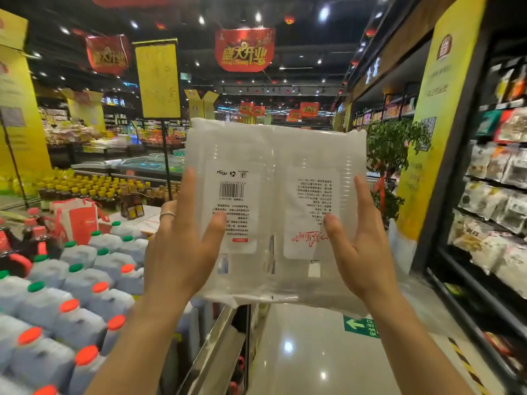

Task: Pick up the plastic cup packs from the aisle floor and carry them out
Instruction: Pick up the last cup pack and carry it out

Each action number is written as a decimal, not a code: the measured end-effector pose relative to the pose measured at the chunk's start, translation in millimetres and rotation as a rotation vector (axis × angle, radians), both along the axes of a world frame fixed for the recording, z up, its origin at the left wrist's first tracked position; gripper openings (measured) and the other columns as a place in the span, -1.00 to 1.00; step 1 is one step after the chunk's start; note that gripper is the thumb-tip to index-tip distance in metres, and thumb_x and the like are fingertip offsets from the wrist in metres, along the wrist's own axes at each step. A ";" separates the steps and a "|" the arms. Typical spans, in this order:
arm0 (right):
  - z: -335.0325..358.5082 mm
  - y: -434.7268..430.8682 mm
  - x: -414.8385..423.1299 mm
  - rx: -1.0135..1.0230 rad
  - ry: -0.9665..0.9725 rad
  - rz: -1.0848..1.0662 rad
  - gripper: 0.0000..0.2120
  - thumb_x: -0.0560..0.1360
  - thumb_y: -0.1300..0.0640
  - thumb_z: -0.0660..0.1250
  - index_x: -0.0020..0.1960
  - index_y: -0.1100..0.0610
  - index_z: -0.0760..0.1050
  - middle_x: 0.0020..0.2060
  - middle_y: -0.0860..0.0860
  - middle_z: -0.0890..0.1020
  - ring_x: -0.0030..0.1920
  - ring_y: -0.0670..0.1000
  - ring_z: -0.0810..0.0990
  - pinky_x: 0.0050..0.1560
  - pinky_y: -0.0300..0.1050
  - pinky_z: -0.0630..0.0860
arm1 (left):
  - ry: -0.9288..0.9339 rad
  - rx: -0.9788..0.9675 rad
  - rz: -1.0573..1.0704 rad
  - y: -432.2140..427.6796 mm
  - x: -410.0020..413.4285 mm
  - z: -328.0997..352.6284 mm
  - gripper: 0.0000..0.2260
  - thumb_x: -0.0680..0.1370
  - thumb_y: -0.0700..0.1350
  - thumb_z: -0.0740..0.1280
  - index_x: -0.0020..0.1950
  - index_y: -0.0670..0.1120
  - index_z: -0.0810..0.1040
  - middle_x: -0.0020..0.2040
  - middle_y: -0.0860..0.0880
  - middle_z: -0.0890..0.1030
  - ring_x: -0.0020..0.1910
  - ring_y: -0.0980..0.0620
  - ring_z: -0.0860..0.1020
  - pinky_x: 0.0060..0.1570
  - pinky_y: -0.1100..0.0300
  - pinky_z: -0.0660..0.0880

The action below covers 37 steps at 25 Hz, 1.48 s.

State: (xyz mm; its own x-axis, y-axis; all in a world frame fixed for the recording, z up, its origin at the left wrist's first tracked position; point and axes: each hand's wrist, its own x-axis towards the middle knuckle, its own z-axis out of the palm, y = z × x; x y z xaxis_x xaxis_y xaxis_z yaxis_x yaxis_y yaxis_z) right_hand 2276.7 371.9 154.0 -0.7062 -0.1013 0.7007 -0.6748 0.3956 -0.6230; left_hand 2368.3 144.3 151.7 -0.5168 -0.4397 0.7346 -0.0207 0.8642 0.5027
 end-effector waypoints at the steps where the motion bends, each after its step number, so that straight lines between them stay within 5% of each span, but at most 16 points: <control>1: 1.0 -4.1 -17.0 0.004 0.003 -0.010 -0.35 0.59 -0.09 0.20 0.55 -0.25 -0.07 0.39 -0.07 0.30 0.09 -0.35 0.23 -0.06 -0.50 0.20 | -0.005 0.000 -0.004 -4.8 -19.1 2.0 -0.38 0.58 0.25 0.11 0.54 0.33 -0.18 0.33 -0.16 0.42 0.12 -0.25 0.50 -0.07 -0.05 0.40; 7: -0.2 -12.0 -106.4 -0.005 0.024 -0.038 -0.34 0.58 -0.11 0.22 0.55 -0.25 -0.07 0.30 -0.20 0.25 0.07 -0.41 0.23 0.03 -0.44 0.21 | -0.012 -0.012 -0.038 -19.1 -116.2 2.0 -0.37 0.60 0.21 0.15 0.54 0.32 -0.17 0.35 -0.16 0.42 0.14 -0.24 0.48 -0.02 -0.10 0.40; 13: -13.9 -2.4 -205.1 -0.003 0.009 -0.046 -0.34 0.58 -0.11 0.22 0.54 -0.27 -0.08 0.25 -0.21 0.24 -0.01 -0.45 0.25 -0.14 -0.64 0.21 | -0.042 -0.023 -0.032 -8.6 -210.1 -9.3 -0.36 0.56 0.30 0.12 0.53 0.32 -0.17 0.34 -0.19 0.42 0.15 -0.28 0.48 -0.02 -0.11 0.40; 17: -20.4 16.3 -291.6 -0.007 0.023 -0.005 -0.34 0.60 -0.07 0.22 0.56 -0.23 -0.08 0.22 -0.19 0.23 0.03 -0.67 0.16 -0.13 -0.73 0.19 | -0.049 -0.015 0.008 15.1 -289.4 -13.2 -0.35 0.55 0.32 0.12 0.54 0.30 -0.16 0.39 -0.18 0.39 0.21 -0.28 0.46 0.06 -0.15 0.41; 21: -19.6 46.0 -382.1 -0.011 0.042 0.022 -0.34 0.59 -0.08 0.22 0.55 -0.24 -0.07 0.27 -0.17 0.26 -0.04 -0.44 0.26 -0.12 -0.54 0.24 | -0.020 -0.018 0.017 49.6 -372.7 -12.4 -0.34 0.48 0.31 0.07 0.51 0.36 -0.17 0.37 -0.18 0.41 0.19 -0.28 0.47 0.02 -0.16 0.43; 25: -17.8 77.6 -463.5 -0.003 0.024 0.052 -0.34 0.59 -0.09 0.22 0.54 -0.28 -0.09 0.40 -0.06 0.30 0.11 -0.33 0.24 0.07 -0.22 0.27 | -0.040 -0.023 0.044 82.5 -446.9 -12.3 -0.32 0.49 0.31 0.07 0.54 0.33 -0.16 0.35 -0.18 0.42 0.16 -0.30 0.49 0.00 -0.13 0.42; 37: -24.5 103.7 -653.9 -0.004 -0.058 0.051 -0.34 0.60 -0.08 0.22 0.56 -0.25 -0.08 0.45 -0.07 0.27 0.14 -0.27 0.25 0.12 -0.15 0.28 | -0.100 -0.027 0.066 109.0 -636.9 -11.4 -0.35 0.58 0.26 0.12 0.56 0.28 -0.18 0.34 -0.15 0.42 0.14 -0.23 0.50 -0.10 0.04 0.27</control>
State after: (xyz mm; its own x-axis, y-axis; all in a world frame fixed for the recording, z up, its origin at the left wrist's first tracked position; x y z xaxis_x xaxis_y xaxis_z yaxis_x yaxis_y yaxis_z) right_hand 1622.8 475.6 129.5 -0.7397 -0.1354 0.6592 -0.6567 0.3595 -0.6630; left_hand 1731.4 253.3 140.3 -0.5588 -0.4556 0.6929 -0.1265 0.8726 0.4718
